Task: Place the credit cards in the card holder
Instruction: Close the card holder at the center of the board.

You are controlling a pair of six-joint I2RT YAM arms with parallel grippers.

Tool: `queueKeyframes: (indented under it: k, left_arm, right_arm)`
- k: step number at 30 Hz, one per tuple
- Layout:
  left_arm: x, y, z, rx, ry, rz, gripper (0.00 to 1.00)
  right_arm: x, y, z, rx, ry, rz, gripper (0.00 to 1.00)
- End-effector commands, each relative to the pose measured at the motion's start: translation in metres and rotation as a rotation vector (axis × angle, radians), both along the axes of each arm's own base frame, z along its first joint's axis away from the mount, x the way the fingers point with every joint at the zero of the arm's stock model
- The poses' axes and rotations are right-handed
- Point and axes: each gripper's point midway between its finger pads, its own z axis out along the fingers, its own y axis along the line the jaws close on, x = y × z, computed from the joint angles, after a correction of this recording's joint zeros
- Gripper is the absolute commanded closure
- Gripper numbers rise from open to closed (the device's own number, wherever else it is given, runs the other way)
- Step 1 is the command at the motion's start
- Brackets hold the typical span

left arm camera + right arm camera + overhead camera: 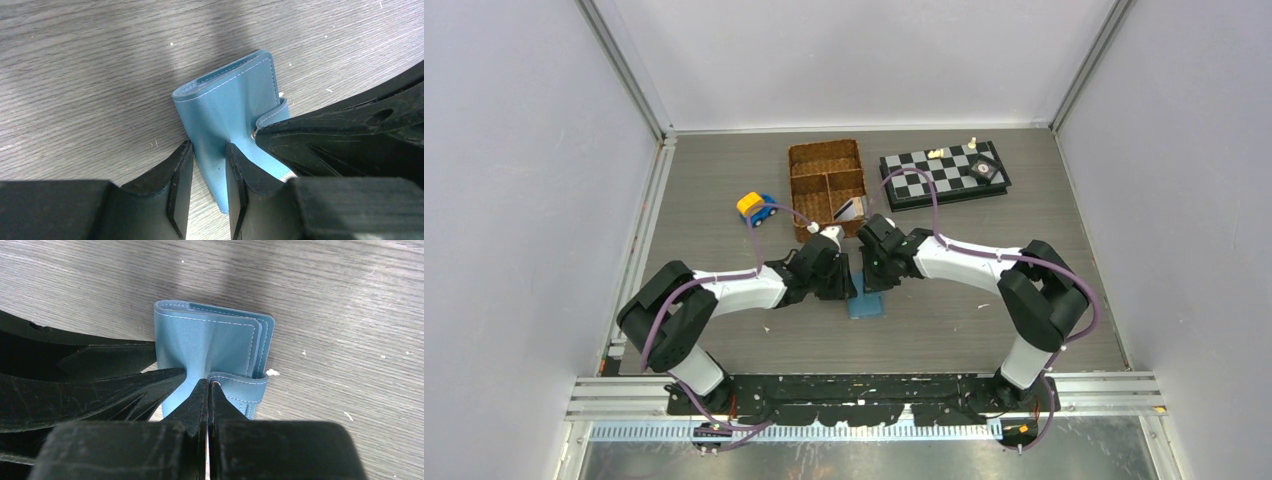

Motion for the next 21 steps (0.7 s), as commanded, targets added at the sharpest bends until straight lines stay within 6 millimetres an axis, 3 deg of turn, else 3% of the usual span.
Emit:
queueKeyframes:
  k: [1, 21]
  left_arm:
    - [-0.008, 0.013, -0.008, 0.053, 0.016, -0.007, 0.70]
    - [-0.009, 0.013, -0.009, 0.054, 0.019, -0.003, 0.70]
  right_arm:
    - [-0.001, -0.006, -0.030, -0.069, 0.024, -0.021, 1.00]
    - [-0.010, -0.015, -0.045, -0.137, 0.057, -0.047, 1.00]
